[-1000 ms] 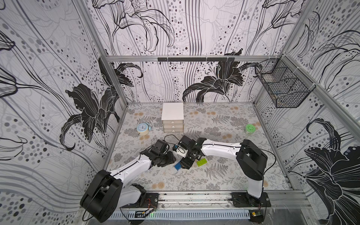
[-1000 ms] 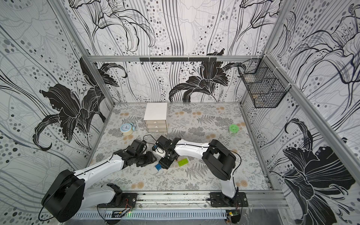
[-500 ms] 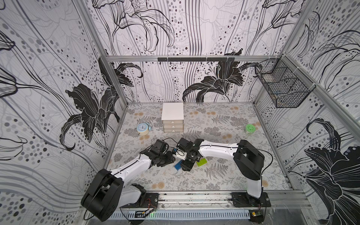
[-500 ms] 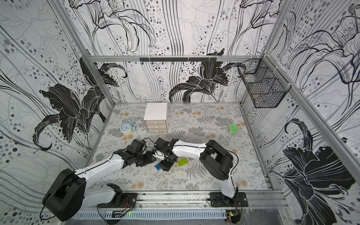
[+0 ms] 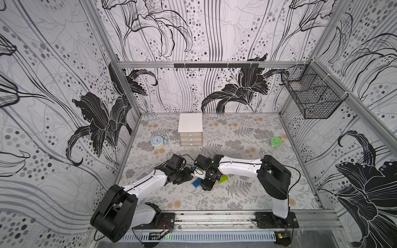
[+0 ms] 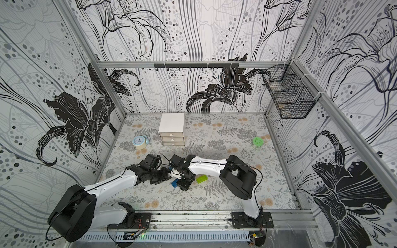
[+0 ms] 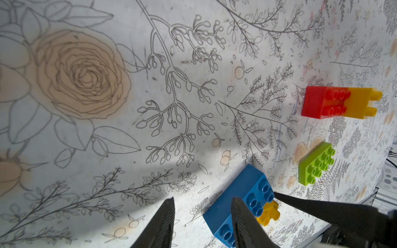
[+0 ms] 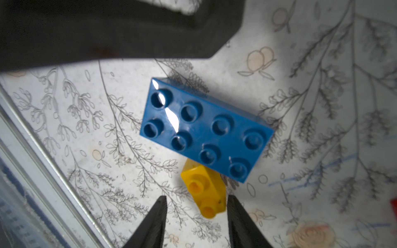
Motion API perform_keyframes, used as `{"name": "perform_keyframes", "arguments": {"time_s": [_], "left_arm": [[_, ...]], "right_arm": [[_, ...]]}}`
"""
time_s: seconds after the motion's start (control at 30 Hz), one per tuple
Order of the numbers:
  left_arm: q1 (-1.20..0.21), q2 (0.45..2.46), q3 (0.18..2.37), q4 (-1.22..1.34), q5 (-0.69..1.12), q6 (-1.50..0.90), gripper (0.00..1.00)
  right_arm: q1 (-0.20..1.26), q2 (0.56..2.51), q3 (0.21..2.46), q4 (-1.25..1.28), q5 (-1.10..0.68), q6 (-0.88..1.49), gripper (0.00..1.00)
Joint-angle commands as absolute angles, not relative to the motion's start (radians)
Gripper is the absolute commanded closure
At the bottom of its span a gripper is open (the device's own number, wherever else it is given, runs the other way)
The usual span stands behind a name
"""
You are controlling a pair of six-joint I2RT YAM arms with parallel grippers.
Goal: Assemble the number 5 with lego
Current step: Pick up the lego brick from the center of the board.
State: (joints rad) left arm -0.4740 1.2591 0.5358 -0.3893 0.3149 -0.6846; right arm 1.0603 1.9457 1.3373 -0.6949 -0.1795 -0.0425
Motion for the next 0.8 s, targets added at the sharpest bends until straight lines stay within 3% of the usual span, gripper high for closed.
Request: {"name": "perform_keyframes", "arguments": {"time_s": [0.0,0.3,0.77], "left_arm": [[-0.472,1.259,0.534,-0.333,0.324,-0.677,0.53],[-0.471,1.256,0.535,-0.333,0.321,-0.681,0.53],[-0.471,1.261,0.535,-0.331,0.325,-0.677,0.53]], "right_arm": [[1.086,1.950,1.362,-0.692,-0.150,-0.059,0.49],[1.089,1.985,1.400,-0.686,-0.142,-0.059,0.54],[1.107,2.011,1.428,-0.702,-0.148,-0.053,0.79]]}}
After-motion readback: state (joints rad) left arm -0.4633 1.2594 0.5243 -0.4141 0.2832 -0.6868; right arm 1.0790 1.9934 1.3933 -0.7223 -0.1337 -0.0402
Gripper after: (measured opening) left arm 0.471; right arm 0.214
